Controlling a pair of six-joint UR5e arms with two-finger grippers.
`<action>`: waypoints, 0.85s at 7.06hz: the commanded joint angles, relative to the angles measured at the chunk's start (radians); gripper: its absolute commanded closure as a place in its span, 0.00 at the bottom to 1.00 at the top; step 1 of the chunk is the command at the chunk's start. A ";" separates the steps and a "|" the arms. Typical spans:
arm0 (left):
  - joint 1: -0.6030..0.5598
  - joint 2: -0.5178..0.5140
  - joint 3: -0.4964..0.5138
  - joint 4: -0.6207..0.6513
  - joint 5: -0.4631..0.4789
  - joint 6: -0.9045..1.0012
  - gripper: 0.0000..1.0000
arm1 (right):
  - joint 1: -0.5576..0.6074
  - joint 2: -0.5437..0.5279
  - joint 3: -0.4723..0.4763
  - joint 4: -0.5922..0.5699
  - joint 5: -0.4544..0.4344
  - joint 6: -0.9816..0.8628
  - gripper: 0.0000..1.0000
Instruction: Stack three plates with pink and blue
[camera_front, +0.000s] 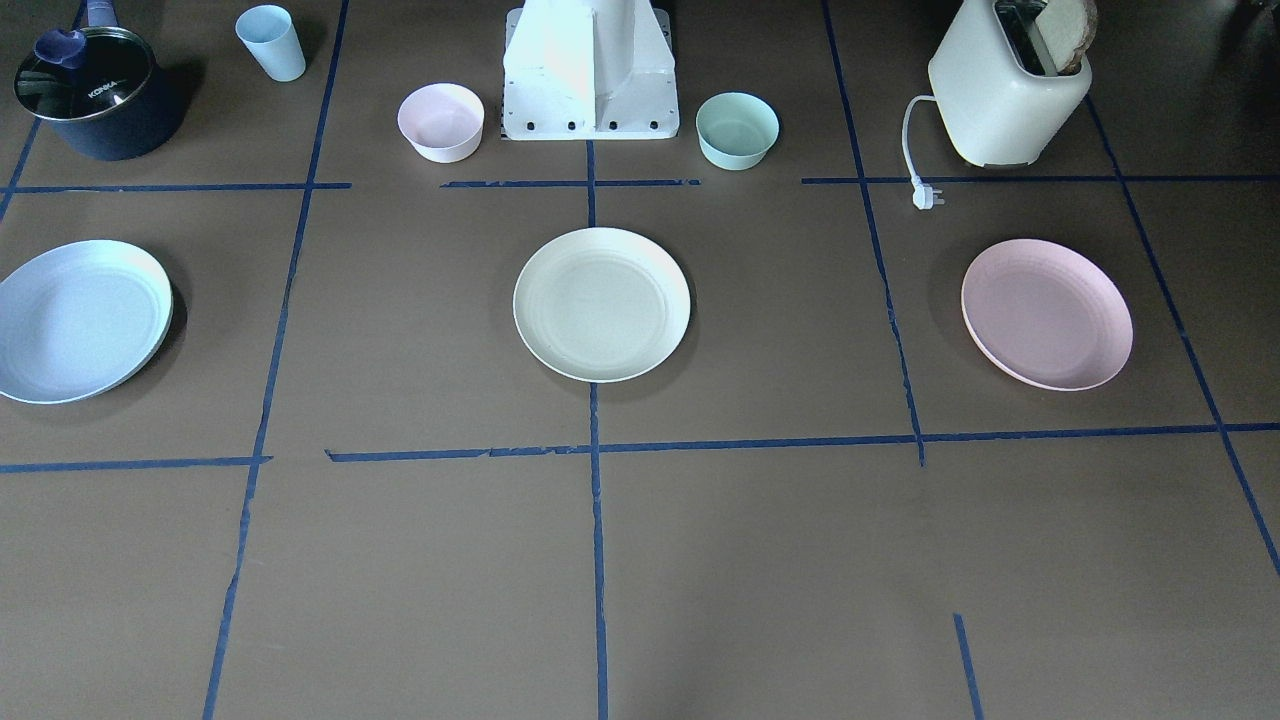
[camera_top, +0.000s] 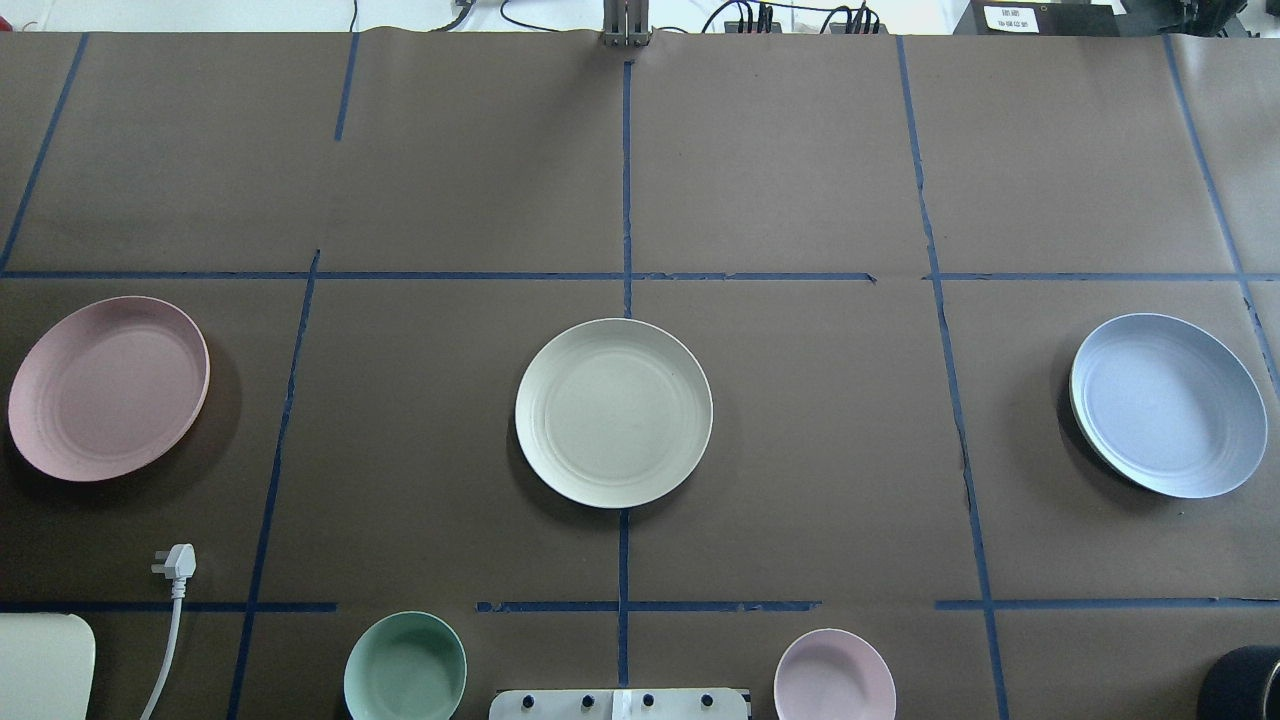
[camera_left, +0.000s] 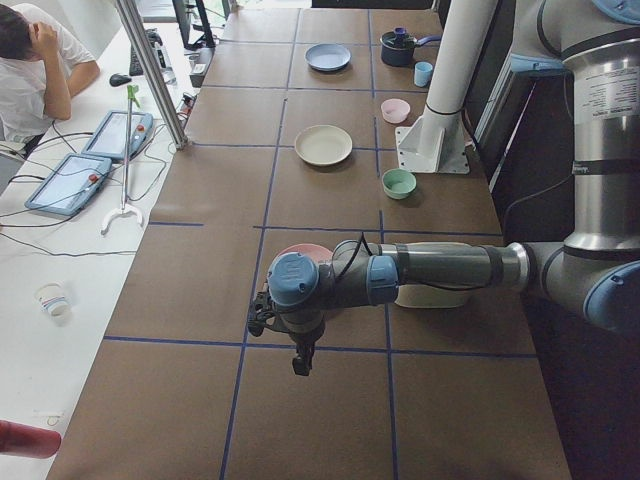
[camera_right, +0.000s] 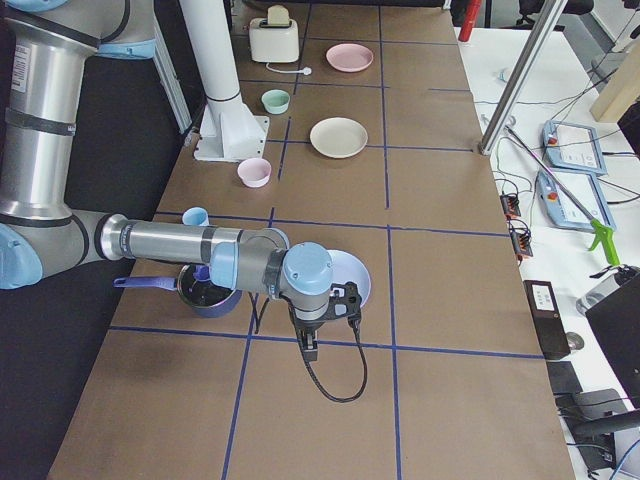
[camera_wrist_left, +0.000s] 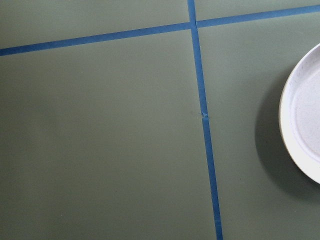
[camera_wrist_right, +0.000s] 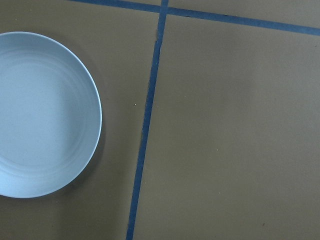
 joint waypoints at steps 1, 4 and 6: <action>0.003 0.000 0.002 -0.002 0.002 0.003 0.00 | 0.000 0.000 -0.001 0.000 0.001 0.000 0.00; 0.015 -0.011 -0.002 -0.043 -0.011 -0.003 0.00 | -0.002 0.003 0.001 0.000 0.001 0.000 0.00; 0.013 -0.015 0.020 -0.341 -0.011 -0.011 0.00 | -0.002 0.006 0.001 0.000 0.001 0.001 0.00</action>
